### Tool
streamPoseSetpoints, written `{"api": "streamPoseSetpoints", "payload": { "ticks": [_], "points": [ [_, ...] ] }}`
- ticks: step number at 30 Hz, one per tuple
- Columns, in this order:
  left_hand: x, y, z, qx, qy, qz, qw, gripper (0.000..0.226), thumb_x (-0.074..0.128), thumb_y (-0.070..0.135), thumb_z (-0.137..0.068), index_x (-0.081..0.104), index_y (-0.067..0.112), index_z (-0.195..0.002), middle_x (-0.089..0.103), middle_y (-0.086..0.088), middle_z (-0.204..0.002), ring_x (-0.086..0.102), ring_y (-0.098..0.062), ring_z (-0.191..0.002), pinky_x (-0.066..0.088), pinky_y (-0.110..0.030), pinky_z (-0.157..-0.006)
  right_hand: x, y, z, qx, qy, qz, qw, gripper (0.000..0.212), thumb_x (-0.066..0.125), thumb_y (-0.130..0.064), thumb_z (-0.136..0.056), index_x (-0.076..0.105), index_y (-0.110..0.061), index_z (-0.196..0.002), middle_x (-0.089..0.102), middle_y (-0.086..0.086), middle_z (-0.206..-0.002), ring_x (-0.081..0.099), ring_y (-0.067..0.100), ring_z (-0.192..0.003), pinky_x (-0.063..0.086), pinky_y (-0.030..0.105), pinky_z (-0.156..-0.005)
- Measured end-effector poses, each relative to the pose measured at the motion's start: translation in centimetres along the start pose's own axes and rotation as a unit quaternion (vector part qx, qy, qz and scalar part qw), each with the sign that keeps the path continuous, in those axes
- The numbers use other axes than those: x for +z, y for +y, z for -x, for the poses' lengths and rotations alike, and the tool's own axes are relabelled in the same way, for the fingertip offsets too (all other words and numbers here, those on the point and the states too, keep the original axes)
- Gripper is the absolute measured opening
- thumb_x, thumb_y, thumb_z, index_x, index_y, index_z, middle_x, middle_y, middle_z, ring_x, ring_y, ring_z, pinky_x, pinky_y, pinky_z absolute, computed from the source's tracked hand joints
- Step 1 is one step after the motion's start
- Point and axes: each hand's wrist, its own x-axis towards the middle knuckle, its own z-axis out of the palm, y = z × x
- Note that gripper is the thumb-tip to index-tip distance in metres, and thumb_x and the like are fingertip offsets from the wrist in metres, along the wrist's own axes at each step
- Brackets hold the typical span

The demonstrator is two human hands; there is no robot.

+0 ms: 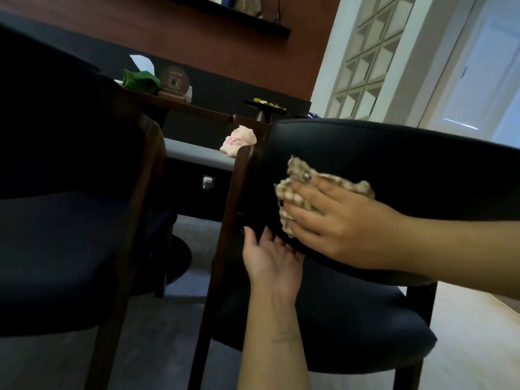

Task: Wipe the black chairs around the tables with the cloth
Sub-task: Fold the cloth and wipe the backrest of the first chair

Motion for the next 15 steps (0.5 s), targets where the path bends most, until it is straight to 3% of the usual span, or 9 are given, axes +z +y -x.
{"api": "streamPoseSetpoints", "payload": {
  "ticks": [2,4,6,9,12,15],
  "points": [
    [0.2,0.0,0.2,0.000,0.009,0.012,1.000,0.067,0.032,0.063,-0.096,0.049,0.016,-0.140,0.058,-0.016,-0.134,0.054,-0.032,-0.122,0.037,-0.045,-0.109,-0.7,0.3,-1.3,-0.038,-0.008,-0.009,0.999,0.036,0.038,-0.011,-0.095,0.063,-0.005,-0.121,0.058,0.020,-0.127,0.046,0.045,-0.127,0.036,0.055,-0.107],
    [0.2,0.2,0.2,0.001,0.011,0.028,1.000,0.070,0.031,0.065,-0.095,0.052,0.013,-0.137,0.060,-0.019,-0.130,0.056,-0.035,-0.121,0.037,-0.048,-0.109,-1.4,1.6,-3.0,-0.002,0.010,-0.011,1.000,0.035,0.037,-0.007,-0.095,0.065,-0.003,-0.115,0.061,0.021,-0.122,0.049,0.046,-0.123,0.041,0.054,-0.103],
    [0.2,0.1,0.4,0.003,0.010,0.036,0.999,0.073,0.031,0.067,-0.094,0.054,0.011,-0.134,0.063,-0.019,-0.127,0.057,-0.036,-0.120,0.037,-0.050,-0.110,-2.0,3.4,-4.9,0.078,0.021,-0.013,0.997,0.037,0.032,-0.006,-0.097,0.062,0.001,-0.117,0.059,0.024,-0.122,0.047,0.049,-0.123,0.037,0.058,-0.104],
    [0.1,-0.1,0.4,0.003,0.015,0.039,0.999,0.075,0.031,0.068,-0.094,0.052,0.011,-0.137,0.062,-0.020,-0.128,0.056,-0.036,-0.121,0.035,-0.050,-0.112,-2.1,5.0,-6.6,0.175,-0.036,0.002,0.984,0.046,0.019,-0.015,-0.099,0.048,0.001,-0.131,0.049,0.026,-0.134,0.036,0.052,-0.130,0.024,0.061,-0.110],
    [0.0,0.0,0.4,0.005,0.009,0.033,0.999,0.077,0.031,0.069,-0.093,0.053,0.010,-0.136,0.062,-0.019,-0.128,0.056,-0.036,-0.121,0.034,-0.049,-0.112,-1.8,4.3,-7.3,0.206,-0.073,0.004,0.976,0.049,0.013,-0.016,-0.099,0.046,0.001,-0.132,0.048,0.027,-0.134,0.038,0.051,-0.127,0.025,0.058,-0.110],
    [-0.2,-0.1,0.4,0.007,0.003,0.038,0.999,0.081,0.031,0.073,-0.090,0.056,0.009,-0.133,0.064,-0.019,-0.125,0.057,-0.035,-0.120,0.036,-0.049,-0.111,-1.2,3.5,-7.5,0.201,-0.039,0.010,0.979,0.047,0.018,-0.012,-0.099,0.054,0.003,-0.124,0.056,0.026,-0.125,0.046,0.049,-0.123,0.032,0.055,-0.109]
  ]
}}
